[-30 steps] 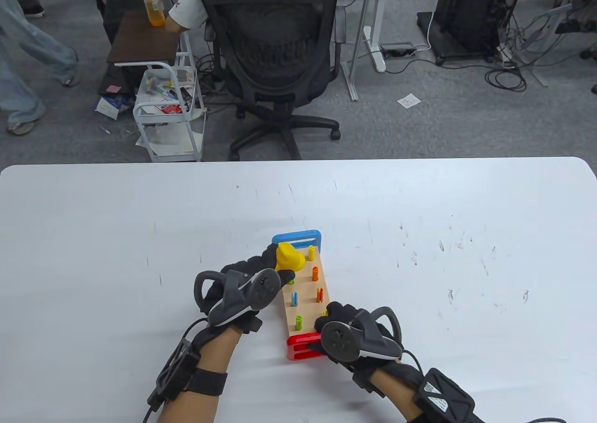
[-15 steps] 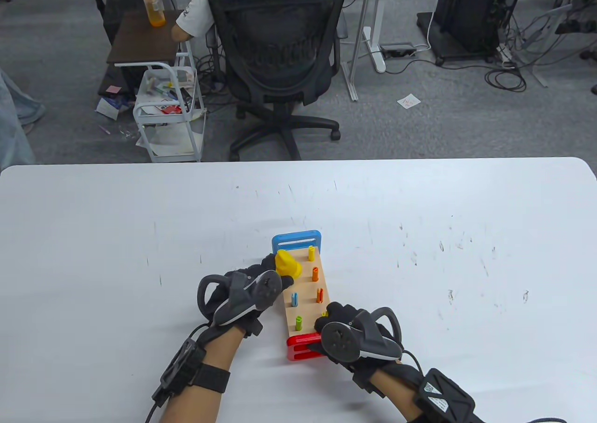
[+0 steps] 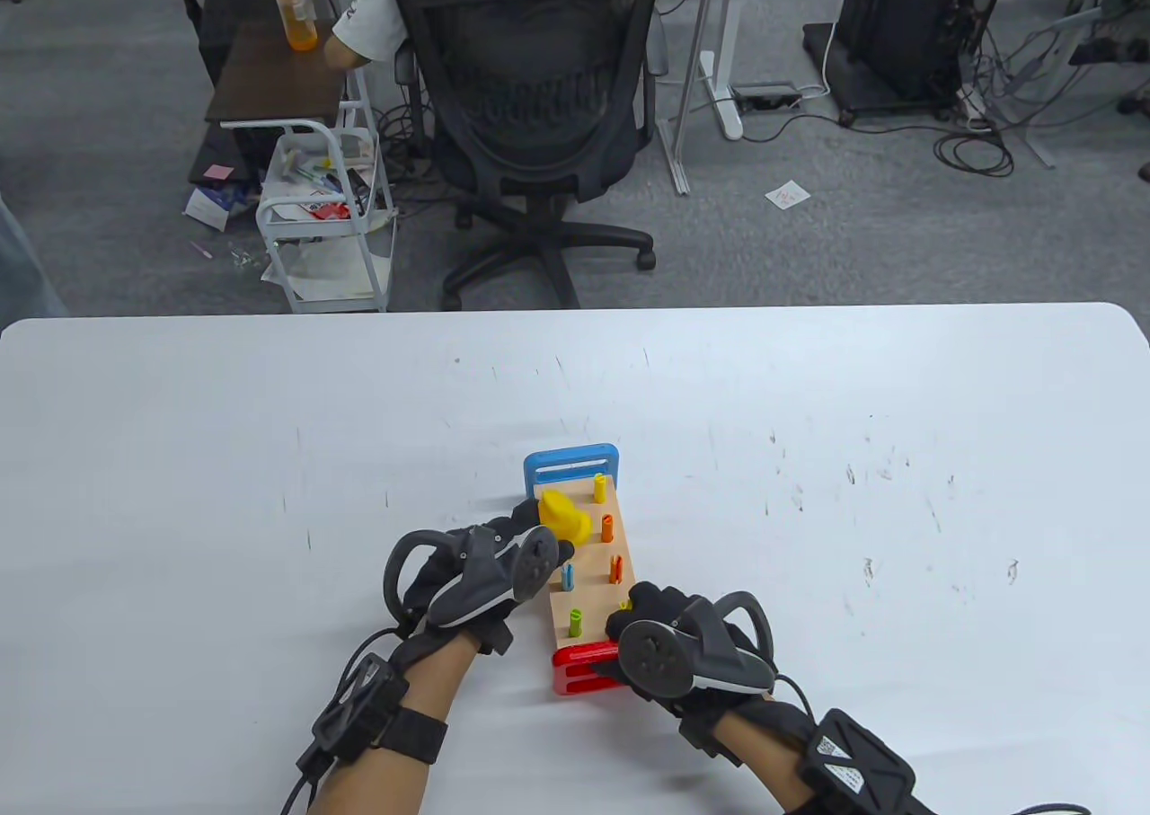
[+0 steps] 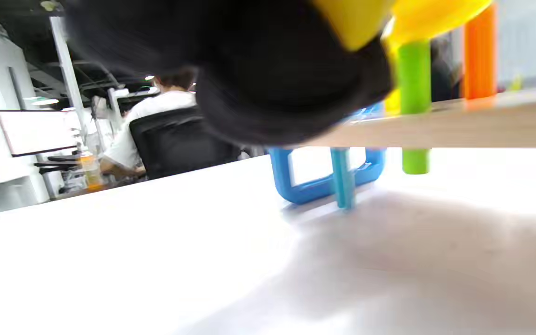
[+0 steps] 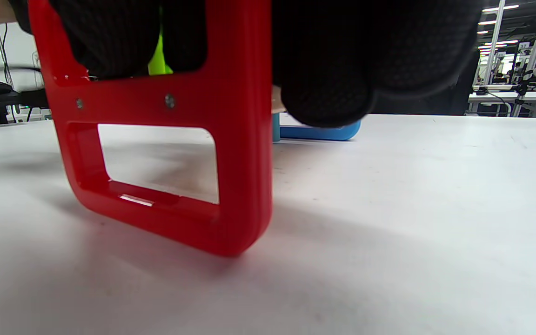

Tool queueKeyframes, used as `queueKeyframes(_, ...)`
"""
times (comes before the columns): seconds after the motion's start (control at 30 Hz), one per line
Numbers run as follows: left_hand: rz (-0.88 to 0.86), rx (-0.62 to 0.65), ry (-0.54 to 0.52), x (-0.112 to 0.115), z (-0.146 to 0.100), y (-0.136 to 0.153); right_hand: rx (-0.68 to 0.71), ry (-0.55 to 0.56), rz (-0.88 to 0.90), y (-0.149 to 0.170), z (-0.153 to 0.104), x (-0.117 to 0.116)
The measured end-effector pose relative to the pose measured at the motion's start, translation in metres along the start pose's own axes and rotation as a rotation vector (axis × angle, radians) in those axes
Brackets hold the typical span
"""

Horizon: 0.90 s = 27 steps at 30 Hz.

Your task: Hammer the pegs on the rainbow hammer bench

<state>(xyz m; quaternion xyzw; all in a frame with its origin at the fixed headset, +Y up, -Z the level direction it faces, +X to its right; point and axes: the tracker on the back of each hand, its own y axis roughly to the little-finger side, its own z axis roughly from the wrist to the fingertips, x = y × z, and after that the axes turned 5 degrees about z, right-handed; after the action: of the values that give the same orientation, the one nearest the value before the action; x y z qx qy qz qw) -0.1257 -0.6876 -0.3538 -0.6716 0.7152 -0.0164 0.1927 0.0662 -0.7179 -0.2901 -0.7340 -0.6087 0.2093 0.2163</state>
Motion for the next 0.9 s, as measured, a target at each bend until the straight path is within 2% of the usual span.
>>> queueKeyframes(0.03, -0.011, -0.021, 0.095, -0.008, 0.005, 0.001, 0.001, -0.002, 0.000, 0.000, 0.000, 0.000)
queueKeyframes(0.07, -0.015, -0.035, 0.042, -0.026, 0.000, 0.004, 0.001, -0.001, 0.001, 0.000, 0.000, 0.000)
queueKeyframes(0.1, -0.030, -0.050, -0.043, -0.034, -0.003, 0.006, 0.001, -0.001, 0.002, 0.000, 0.000, 0.000)
queueKeyframes(0.13, -0.068, -0.046, -0.164, -0.047, -0.006, 0.008, 0.001, -0.001, 0.000, 0.000, 0.000, 0.000)
queueKeyframes(0.23, -0.111, -0.062, -0.312, -0.079, -0.018, 0.012, 0.000, 0.000, -0.001, 0.000, 0.000, 0.000)
queueKeyframes(0.3, -0.148, -0.060, -0.390, -0.090, -0.023, 0.013, -0.001, 0.001, -0.001, 0.000, 0.000, 0.000)
queueKeyframes(0.37, -0.161, -0.048, -0.388, -0.086, -0.023, 0.010, -0.003, 0.001, -0.003, 0.000, 0.000, 0.000)
queueKeyframes(0.4, -0.146, -0.048, -0.368, -0.081, -0.021, 0.008, -0.003, 0.001, -0.003, 0.000, 0.000, 0.000)
queueKeyframes(0.43, -0.102, -0.051, -0.300, -0.066, -0.016, 0.006, -0.003, 0.001, -0.003, 0.000, 0.000, 0.000)
queueKeyframes(0.5, 0.040, -0.071, -0.014, -0.020, -0.002, 0.000, -0.003, 0.000, -0.003, 0.000, 0.000, 0.000)
queueKeyframes(0.53, 0.155, -0.043, 0.206, 0.009, 0.001, -0.004, -0.003, -0.001, -0.003, 0.000, 0.000, 0.000)
queueKeyframes(0.57, 0.254, -0.088, 0.158, 0.009, -0.003, -0.001, -0.003, -0.005, -0.001, 0.000, 0.000, 0.000)
queueKeyframes(0.6, 0.136, -0.003, -0.104, 0.001, -0.005, 0.002, -0.003, -0.007, 0.000, 0.000, 0.000, 0.001)
queueKeyframes(0.63, 0.141, -0.025, 0.000, -0.012, 0.000, 0.002, -0.003, -0.011, -0.002, 0.000, 0.000, 0.001)
queueKeyframes(0.67, 0.127, -0.019, -0.052, -0.024, -0.005, 0.004, -0.002, -0.012, -0.002, 0.000, 0.000, 0.001)
queueKeyframes(0.7, 0.036, -0.049, -0.209, -0.042, -0.010, 0.005, -0.001, -0.012, 0.000, 0.000, 0.000, 0.001)
queueKeyframes(0.73, -0.034, -0.034, -0.276, -0.057, -0.012, 0.006, 0.001, -0.011, 0.003, 0.000, 0.001, 0.001)
queueKeyframes(0.83, -0.100, -0.042, -0.423, -0.090, -0.024, 0.006, 0.000, -0.011, 0.000, 0.000, 0.001, 0.001)
queueKeyframes(0.9, -0.126, -0.042, -0.461, -0.091, -0.027, 0.007, 0.000, -0.009, 0.000, 0.000, 0.000, 0.000)
